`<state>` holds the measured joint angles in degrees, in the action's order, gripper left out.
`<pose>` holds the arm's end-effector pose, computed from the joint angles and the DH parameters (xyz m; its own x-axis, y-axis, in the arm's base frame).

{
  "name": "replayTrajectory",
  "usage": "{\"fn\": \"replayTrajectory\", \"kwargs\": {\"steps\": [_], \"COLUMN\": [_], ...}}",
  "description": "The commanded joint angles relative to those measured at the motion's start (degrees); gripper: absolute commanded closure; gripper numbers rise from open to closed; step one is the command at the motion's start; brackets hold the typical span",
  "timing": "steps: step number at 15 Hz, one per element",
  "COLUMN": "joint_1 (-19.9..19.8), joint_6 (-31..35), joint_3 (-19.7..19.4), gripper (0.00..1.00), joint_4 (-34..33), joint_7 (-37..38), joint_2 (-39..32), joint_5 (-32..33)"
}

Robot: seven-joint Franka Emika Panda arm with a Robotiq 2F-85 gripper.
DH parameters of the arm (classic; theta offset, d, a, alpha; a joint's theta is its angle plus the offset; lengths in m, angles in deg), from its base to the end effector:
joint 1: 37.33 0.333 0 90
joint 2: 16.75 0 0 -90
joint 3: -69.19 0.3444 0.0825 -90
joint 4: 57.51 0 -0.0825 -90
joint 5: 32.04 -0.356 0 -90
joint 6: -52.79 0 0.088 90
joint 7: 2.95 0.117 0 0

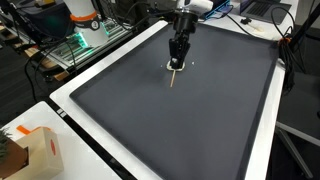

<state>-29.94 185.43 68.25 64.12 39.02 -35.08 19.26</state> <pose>0.5575 0.0425 0.2938 0.9889 0.0880 0.1198 0.0037 -0.8203 0.5719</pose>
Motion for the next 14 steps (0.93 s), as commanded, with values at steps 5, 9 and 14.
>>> {"fn": "replayTrajectory", "kwargs": {"steps": [5,9,14], "joint_1": [0.5,0.4,-0.1], "joint_6": [0.7,1.5,4.4], "joint_3": [0.0,0.2,0.5], "gripper": [0.97,0.97,0.97], "joint_4": [1.6,2.3,3.5], "joint_7": [0.7,-0.6,-4.0], "joint_2": [-0.2,0.0,0.9], "joint_5": [1.6,1.6,1.1]}}
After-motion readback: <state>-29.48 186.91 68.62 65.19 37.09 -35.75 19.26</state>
